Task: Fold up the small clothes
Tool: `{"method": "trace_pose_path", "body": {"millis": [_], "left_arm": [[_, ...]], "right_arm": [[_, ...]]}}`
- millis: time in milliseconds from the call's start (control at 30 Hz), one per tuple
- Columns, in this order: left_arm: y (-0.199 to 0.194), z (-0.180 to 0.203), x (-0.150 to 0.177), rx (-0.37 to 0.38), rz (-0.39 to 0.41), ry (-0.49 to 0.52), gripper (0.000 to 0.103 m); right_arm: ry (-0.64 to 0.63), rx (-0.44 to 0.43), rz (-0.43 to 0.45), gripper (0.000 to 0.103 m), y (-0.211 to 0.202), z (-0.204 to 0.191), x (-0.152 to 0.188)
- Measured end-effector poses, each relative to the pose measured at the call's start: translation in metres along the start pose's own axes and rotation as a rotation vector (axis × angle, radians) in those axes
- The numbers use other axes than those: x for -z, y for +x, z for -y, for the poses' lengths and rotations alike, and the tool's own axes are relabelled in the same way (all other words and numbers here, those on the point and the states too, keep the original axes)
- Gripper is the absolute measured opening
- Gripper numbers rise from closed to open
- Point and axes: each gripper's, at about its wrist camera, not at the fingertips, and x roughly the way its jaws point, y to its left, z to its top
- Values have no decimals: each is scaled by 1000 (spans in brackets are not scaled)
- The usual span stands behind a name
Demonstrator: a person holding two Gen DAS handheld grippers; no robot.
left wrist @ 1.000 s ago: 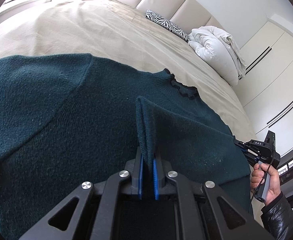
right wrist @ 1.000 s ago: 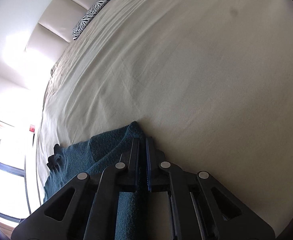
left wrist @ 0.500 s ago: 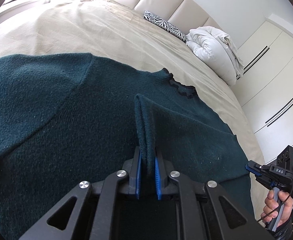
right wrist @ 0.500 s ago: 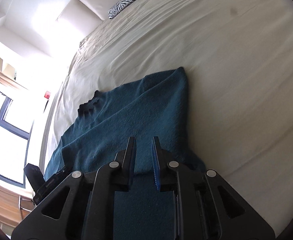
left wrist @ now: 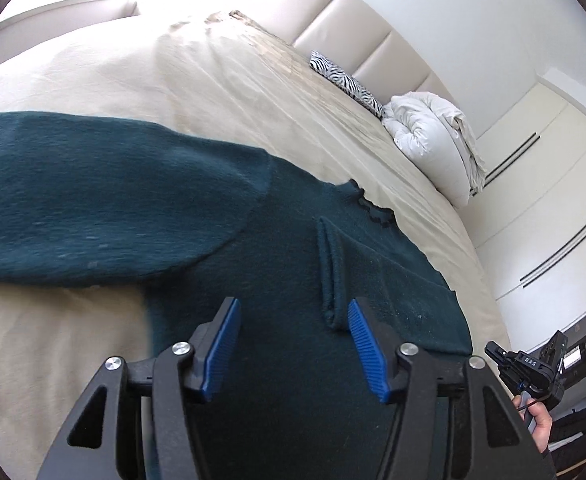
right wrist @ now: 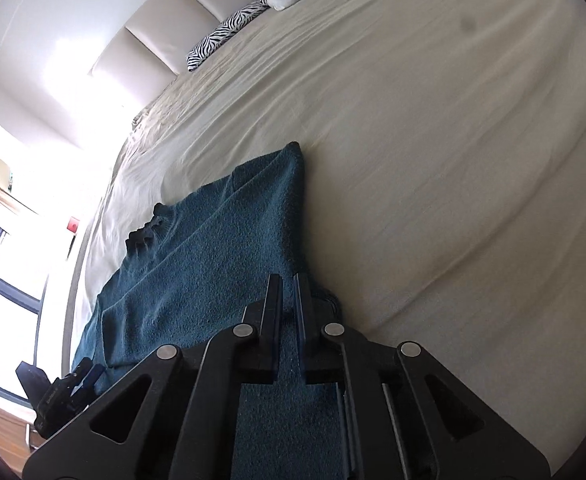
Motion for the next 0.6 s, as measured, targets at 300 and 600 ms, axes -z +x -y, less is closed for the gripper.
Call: {"method": "trace_pose_path", "body": {"millis": [300, 600], "left_arm": [[-136, -165, 2, -120, 233, -441, 61], [-179, -245, 4, -45, 378, -774, 61]], "right_arm": [[-264, 42, 288, 71, -83, -130, 28], [-203, -197, 235, 101, -94, -199, 50]]}}
